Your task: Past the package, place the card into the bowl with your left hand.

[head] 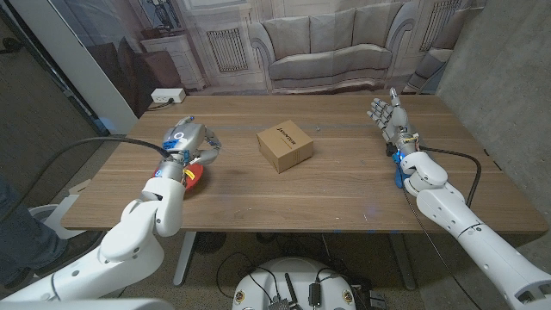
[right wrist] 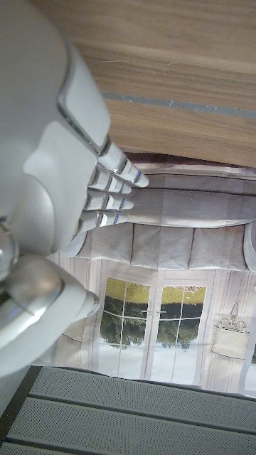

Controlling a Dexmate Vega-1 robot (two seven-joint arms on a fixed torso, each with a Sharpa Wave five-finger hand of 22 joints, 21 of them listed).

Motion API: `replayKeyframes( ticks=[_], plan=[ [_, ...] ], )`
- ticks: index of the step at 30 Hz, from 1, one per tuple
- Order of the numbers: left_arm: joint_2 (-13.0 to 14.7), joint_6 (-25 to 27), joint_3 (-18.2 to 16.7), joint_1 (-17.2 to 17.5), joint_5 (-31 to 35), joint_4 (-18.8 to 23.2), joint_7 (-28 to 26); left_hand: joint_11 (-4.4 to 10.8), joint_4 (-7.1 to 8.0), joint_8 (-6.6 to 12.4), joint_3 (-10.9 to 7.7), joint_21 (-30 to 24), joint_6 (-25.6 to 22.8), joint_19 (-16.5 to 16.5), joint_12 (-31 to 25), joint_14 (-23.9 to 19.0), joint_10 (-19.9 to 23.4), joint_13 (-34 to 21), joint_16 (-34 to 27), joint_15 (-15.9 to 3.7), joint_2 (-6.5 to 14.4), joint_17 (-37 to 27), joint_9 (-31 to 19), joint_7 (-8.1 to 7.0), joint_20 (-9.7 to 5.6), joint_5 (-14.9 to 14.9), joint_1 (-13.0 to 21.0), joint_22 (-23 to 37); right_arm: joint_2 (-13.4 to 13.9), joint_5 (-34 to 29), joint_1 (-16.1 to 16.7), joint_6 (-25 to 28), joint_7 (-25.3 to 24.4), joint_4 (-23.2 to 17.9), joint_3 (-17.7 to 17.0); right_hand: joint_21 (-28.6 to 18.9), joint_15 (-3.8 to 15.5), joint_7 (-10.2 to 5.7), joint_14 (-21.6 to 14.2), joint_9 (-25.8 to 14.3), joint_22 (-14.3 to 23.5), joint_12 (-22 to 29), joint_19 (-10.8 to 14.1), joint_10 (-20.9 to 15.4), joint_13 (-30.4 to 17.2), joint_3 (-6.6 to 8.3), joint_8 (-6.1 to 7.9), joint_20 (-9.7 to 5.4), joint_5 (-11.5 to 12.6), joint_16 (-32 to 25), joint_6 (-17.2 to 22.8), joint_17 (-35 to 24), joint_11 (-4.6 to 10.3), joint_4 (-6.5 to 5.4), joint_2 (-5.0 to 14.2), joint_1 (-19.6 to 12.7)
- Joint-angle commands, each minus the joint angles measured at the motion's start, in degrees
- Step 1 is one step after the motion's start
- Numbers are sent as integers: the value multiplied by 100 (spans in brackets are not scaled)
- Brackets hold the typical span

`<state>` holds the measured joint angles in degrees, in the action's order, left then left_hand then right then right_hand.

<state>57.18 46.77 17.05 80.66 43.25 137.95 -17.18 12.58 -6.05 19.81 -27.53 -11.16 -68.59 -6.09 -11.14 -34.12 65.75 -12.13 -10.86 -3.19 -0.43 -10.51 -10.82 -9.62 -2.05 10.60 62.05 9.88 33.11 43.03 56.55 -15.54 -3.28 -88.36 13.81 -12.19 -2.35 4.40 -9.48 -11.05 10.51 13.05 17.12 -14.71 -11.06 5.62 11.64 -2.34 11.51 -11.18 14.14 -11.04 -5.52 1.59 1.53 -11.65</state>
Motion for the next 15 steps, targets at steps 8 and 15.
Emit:
replayKeyframes(
  ticks=[8,15],
  plan=[
    [18,83,-434,594,31,43,-493,-9,-4,20,-77,-9,-47,-6,-17,-28,33,-29,-31,-823,-28,-15,11,17,-478,7,5,12,0,11,64,-32,-15,-28,-31,23,6,10,-48,-15,23,10,47,-71,-11,-29,-1,-51,15,8,68,-13,-9,14,29,-17],
    [-34,121,-688,782,-109,49,-467,-13,-5,33,-98,-17,-36,-37,-19,-68,36,-29,-42,-828,-31,-15,-9,15,-476,8,5,11,7,-32,89,-36,-54,-37,-22,24,6,6,-46,-15,23,7,47,-65,-11,-32,-1,-52,15,9,69,-13,-8,14,31,-16]
  ],
)
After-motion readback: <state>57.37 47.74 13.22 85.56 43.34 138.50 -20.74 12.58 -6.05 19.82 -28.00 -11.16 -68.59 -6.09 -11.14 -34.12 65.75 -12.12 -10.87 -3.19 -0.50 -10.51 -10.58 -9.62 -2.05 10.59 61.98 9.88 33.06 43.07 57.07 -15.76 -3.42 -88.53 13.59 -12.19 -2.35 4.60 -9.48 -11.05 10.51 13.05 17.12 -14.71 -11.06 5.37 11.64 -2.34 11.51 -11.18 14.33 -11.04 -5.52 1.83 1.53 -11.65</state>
